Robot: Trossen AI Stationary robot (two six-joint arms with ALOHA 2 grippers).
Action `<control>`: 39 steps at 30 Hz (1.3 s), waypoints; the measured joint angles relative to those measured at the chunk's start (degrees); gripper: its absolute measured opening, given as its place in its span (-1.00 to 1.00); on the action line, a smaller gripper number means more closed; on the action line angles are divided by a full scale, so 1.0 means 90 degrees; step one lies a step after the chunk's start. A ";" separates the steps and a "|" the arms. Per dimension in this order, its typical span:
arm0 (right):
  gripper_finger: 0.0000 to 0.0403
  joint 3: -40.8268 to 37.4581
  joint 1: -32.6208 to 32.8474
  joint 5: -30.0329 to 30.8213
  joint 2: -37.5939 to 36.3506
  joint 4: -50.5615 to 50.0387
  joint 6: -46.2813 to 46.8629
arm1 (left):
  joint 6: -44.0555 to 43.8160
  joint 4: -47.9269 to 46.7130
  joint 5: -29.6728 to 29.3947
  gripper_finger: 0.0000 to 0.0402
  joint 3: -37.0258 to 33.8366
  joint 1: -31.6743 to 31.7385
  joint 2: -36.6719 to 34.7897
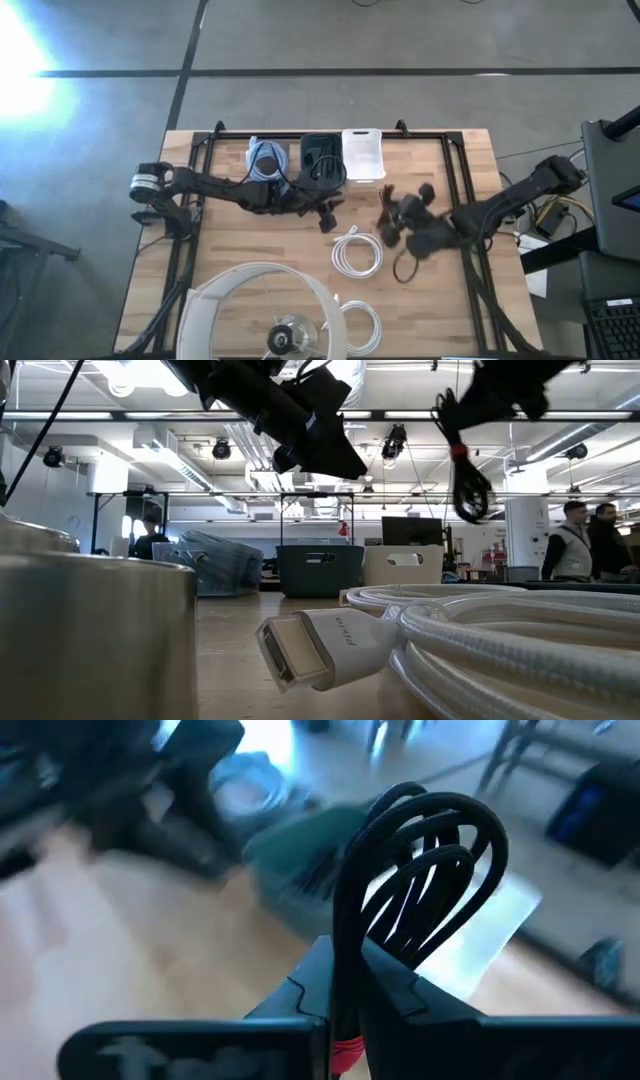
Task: Sort HDMI cables
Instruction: Put the black HDMI cable into the blue bin
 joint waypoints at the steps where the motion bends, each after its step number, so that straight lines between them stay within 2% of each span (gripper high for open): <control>1: -0.89 0.0001 -0.0218 0.0020 -0.0069 0.0259 -0.0427 | 0.0000 -0.0002 0.0001 -0.45 -0.0002 -0.0017 0.0000; 3: -0.89 -0.0002 -0.0681 -0.0054 -0.0166 0.0961 -0.1373 | 0.0000 0.0005 0.0002 -0.45 -0.0001 -0.0035 0.0000; 5: -0.89 -0.0011 -0.1193 -0.0520 -0.0218 0.1696 -0.2380 | -0.0006 0.0010 0.0001 -0.45 -0.0002 -0.0052 0.0000; 9: -0.89 -0.0035 -0.2274 -0.2509 -0.0090 0.3373 -0.4387 | 0.0033 0.0015 0.0000 -0.45 -0.0002 -0.0059 0.0000; 13: -0.89 -0.0035 -0.3231 -0.4044 0.0310 0.4691 -0.5376 | 0.0070 0.0058 -0.0002 -0.45 -0.0002 -0.0059 0.0000; 16: -0.89 -0.0038 -0.3897 -0.4763 0.0785 0.5308 -0.5392 | 0.0141 0.0053 -0.0002 -0.45 -0.0002 -0.0059 0.0000; 23: -0.89 -0.0025 -0.4884 -0.5513 0.2173 0.6106 -0.5233 | 0.0183 -0.0106 -0.0002 -0.45 -0.0007 -0.0064 0.0000; 27: -0.89 0.0101 -0.5109 -0.5729 0.2807 0.6961 -0.4992 | 0.0180 -0.0211 -0.0005 -0.45 -0.0015 -0.0066 0.0000; 32: -0.88 0.0525 -0.5199 -0.5723 0.3339 0.7001 -0.4665 | 0.0133 -0.0209 -0.0005 -0.45 -0.0067 -0.0069 0.0000; 35: -0.85 0.0864 -0.5190 -0.5732 0.3573 0.6533 -0.4511 | -0.0017 -0.0240 -0.0005 -0.45 -0.0131 -0.0071 0.0000; 39: -0.79 0.1492 -0.5189 -0.5989 0.3818 0.5080 -0.4491 | -0.0238 -0.0248 -0.0005 -0.45 -0.0196 -0.0077 0.0000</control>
